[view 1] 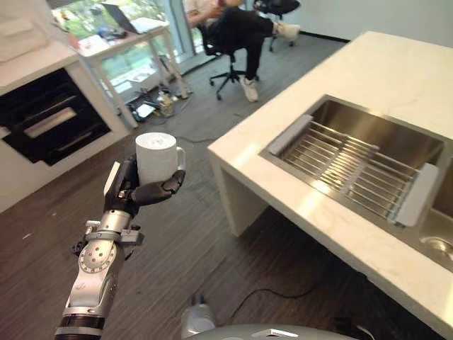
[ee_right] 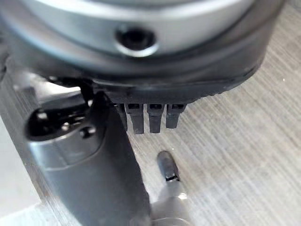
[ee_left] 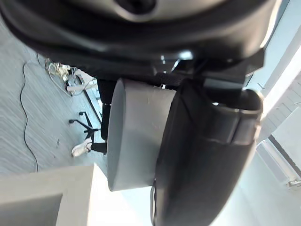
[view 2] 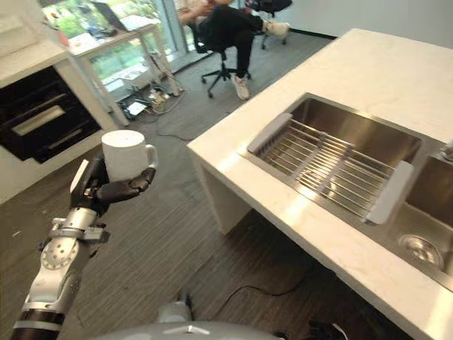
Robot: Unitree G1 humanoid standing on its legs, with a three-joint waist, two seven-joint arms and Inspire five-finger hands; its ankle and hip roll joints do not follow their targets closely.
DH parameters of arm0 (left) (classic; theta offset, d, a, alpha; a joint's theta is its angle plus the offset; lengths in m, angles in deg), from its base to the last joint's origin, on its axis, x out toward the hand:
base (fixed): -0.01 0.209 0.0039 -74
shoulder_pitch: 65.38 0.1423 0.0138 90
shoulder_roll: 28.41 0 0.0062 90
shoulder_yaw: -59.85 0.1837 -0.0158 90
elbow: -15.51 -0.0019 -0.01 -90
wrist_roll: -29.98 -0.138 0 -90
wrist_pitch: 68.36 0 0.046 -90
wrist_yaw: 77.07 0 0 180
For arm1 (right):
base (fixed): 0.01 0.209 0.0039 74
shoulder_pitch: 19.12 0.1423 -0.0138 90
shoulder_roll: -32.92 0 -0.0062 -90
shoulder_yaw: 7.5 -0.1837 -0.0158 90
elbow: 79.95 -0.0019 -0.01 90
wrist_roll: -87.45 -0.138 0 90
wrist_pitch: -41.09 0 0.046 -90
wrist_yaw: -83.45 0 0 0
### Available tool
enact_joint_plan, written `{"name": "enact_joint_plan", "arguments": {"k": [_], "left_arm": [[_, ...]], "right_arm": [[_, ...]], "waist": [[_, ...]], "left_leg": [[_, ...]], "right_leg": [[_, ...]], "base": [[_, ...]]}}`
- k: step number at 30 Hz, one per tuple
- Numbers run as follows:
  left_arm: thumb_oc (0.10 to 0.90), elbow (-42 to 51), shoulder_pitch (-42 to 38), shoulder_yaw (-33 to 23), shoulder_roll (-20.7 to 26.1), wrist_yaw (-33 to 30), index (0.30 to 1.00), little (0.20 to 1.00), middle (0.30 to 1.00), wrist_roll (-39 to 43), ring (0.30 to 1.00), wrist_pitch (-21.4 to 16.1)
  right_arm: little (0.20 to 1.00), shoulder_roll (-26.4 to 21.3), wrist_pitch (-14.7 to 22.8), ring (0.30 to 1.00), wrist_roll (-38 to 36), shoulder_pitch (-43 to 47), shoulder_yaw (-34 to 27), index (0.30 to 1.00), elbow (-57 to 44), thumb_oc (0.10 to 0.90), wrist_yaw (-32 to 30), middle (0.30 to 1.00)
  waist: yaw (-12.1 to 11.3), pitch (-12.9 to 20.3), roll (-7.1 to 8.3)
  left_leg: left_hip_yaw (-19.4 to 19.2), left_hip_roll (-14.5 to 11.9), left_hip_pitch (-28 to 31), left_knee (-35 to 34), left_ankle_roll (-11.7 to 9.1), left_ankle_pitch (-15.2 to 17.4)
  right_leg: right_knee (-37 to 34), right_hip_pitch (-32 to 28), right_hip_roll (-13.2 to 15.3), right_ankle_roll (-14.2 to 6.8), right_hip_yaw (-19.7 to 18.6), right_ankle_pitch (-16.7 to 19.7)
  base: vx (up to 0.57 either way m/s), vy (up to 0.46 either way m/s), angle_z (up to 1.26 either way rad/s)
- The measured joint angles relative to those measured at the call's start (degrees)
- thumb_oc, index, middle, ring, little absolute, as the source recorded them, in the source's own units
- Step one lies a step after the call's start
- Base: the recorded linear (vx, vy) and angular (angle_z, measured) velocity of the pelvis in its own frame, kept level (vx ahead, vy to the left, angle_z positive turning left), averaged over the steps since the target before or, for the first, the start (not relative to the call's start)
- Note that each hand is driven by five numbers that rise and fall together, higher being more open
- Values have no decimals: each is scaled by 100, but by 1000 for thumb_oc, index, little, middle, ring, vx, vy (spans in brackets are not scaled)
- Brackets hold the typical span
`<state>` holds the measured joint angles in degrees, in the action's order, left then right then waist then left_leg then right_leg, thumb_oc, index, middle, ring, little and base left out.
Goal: Place the dishes in the dishwasher.
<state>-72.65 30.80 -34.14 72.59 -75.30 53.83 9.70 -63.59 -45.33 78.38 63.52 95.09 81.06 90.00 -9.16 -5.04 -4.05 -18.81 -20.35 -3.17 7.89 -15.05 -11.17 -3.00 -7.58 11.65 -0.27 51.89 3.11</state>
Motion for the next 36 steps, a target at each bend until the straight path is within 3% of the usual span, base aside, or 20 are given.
{"name": "enact_joint_plan", "arguments": {"k": [2, 3, 4, 5, 6, 7, 9, 10, 11, 12, 13, 15, 16, 18, 20, 24, 26, 29, 31, 36], "left_arm": [[400, 5, -66, 10, -33, 36, 300, 300, 300, -111, 300, -3], [400, 10, -161, 55, -121, 80, 300, 300, 300, -218, 300, 1], [400, -59, -491, 377, -130, 124, 300, 300, 300, -325, 300, 9], [400, 69, -519, 407, -89, 130, 300, 300, 300, -350, 300, -4], [400, 274, -582, 328, -17, 113, 300, 300, 300, -379, 300, -26], [400, 330, -816, 216, 132, 114, 300, 300, 300, -435, 300, -89], [400, 124, -439, -1, 144, 69, 300, 300, 300, -435, 300, -52], [400, 79, -278, 53, 122, 52, 300, 300, 300, -438, 300, 88], [400, 41, -216, 102, 14, 87, 300, 300, 300, -443, 300, 136], [400, 94, -146, 74, -126, 146, 300, 300, 300, -466, 300, 133], [400, -21, -230, 414, -239, 124, 300, 300, 300, -573, 300, 104], [400, 130, 158, 190, 199, 90, 300, 300, 300, -666, 300, 119], [400, 14, 199, 64, 378, 6, 300, 300, 300, -705, 300, 134], [400, -108, -38, 51, 518, -128, 300, 300, 300, -767, 300, 130], [400, -130, -192, 202, 519, -112, 300, 300, 300, -832, 300, 113], [400, -103, -396, 601, 599, -25, 300, 300, 300, -884, 300, 114], [400, -67, -481, 1241, 453, 75, 300, 300, 300, -883, 300, 120], [400, 94, -60, 1206, 465, 152, 300, 300, 300, -884, 300, 139], [400, 59, 19, 1138, 478, 131, 300, 300, 300, -884, 300, 204], [400, 59, -37, 1030, 454, 101, 300, 300, 300, -881, 300, 210]], "right_arm": [[900, -95, -11, 900, -3, -32, 12, 900, 28, 800, -7, 900], [900, -280, -7, 900, -16, -127, -171, 900, -48, 800, -30, 900], [900, -419, 23, 900, -181, -493, -536, 900, -340, 800, -81, 900], [900, -308, 47, 900, -206, -511, -624, 900, -318, 800, -80, 900], [900, -170, 47, 900, -218, -391, -655, 900, -281, 800, -89, 900], [900, 190, 21, 900, -219, -212, -679, 900, -166, 800, -68, 900], [900, 285, -51, 900, -218, 178, -1202, 900, 490, 800, 8, 900], [900, 204, -85, 900, -231, 307, -1171, 900, 836, 800, -25, 900], [900, 225, -116, 900, -216, 343, -1288, 900, 912, 800, -92, 900], [900, 272, -150, 900, -235, 389, -1809, 900, 1046, 800, -183, 900], [900, 375, -233, 900, -454, 228, -1559, 900, 999, 800, -319, 900], [900, 461, -97, 900, -471, 437, -1447, 900, 613, 800, -209, 900], [900, 536, 54, 900, -523, 466, -1223, 900, 243, 800, -128, 900], [900, 756, 286, 900, -694, 497, -891, 900, -168, 800, 12, 900], [900, 910, 204, 900, -774, 574, -736, 900, -134, 800, 69, 900], [900, 1177, 80, 900, -1126, 661, -753, 900, 99, 800, 105, 900], [900, 1194, -88, 900, -1121, 885, -598, 900, 383, 800, -78, 900], [900, 1128, 73, 900, -1121, 904, -637, 900, 144, 800, -83, 900], [900, 1181, 53, 900, -1116, 883, -602, 900, 107, 800, -84, 900], [900, 1385, -99, 900, -1040, 768, -224, 900, 102, 800, -47, 900]], "waist": [[192, 1, -33], [444, 5, -177], [820, 95, -316], [894, 173, -284], [945, 162, -232], [984, 158, 169], [774, 210, 392], [559, 154, 267], [321, 126, 343], [290, 89, 302], [300, 107, 271], [255, 46, 353], [290, 6, 361], [593, -101, 325], [682, -261, 356], [637, -457, 640], [395, -480, 708], [226, -365, 719], [231, -256, 831], [437, -40, 957]], "left_leg": [[-271, -14, 281, 294, 33, 60], [-467, -81, 326, 773, 332, 12], [-775, 166, 111, 744, 984, 522], [-722, 271, 63, 411, 1031, 573], [-744, 320, -153, 182, 1108, 622], [-517, 695, -371, -167, 1114, 656], [-383, 1031, -371, 30, 1104, 966], [-344, 1099, -419, 330, 1047, 1331], [-181, 1287, -448, 449, 1132, 1404], [-65, 1344, -490, 536, 1220, 1473], [419, 1564, -580, 700, 1494, 1414], [448, 1674, -403, 387, 1631, 1316], [595, 1657, -356, 223, 1696, 1260], [1215, 1605, -360, -218, 1700, 953], [1764, 1647, -366, -272, 1666, 887], [2548, 1803, -285, -485, 1327, 761], [2975, 1648, 33, -753, 1098, 769], [2852, 1500, 250, -891, 907, 725], [2733, 1530, 466, -1062, 943, 695], [2606, 1532, 683, -1136, 943, 696]], "right_leg": [[114, -119, 270, -227, 243, 145], [773, -141, 632, -357, 400, 116], [1872, -83, 1268, -444, 242, -50], [1932, 76, 1220, -691, 40, -321], [1409, 220, 875, -771, -23, -489], [456, 275, 705, -488, -255, -285], [464, 67, 1052, -383, -307, 485], [590, -82, 1193, -478, -171, 445], [730, -289, 1333, -390, -61, 446], [936, -405, 1457, -508, -41, 527], [1788, -551, 1877, -345, 9, 583], [2428, -111, 2104, -824, -895, 182], [2327, 206, 1741, -948, -1624, -106], [1822, 718, 694, -852, -3095, -449], [1405, 888, 146, -748, -3852, -611], [463, 786, -283, -633, -3986, -325], [111, 74, -507, -544, -3378, -502], [71, -56, -599, -568, -3351, -620], [-94, -252, -573, -608, -3388, -561], [-259, -419, -572, -473, -3385, -30]], "base": [[-408, 249, 111], [-413, 352, 254], [-191, 272, 268], [-252, 390, 260], [-104, 417, 197], [-96, 547, 187], [-6, 493, 97], [27, 379, 61], [36, 526, 93], [-19, 264, 242], [-52, 311, 227], [-111, 232, 110], [-58, 154, 41], [109, 142, 150], [177, 34, 165], [123, -108, 145], [145, -138, 160], [118, -110, 24], [69, -98, -16], [45, -76, -6]]}}
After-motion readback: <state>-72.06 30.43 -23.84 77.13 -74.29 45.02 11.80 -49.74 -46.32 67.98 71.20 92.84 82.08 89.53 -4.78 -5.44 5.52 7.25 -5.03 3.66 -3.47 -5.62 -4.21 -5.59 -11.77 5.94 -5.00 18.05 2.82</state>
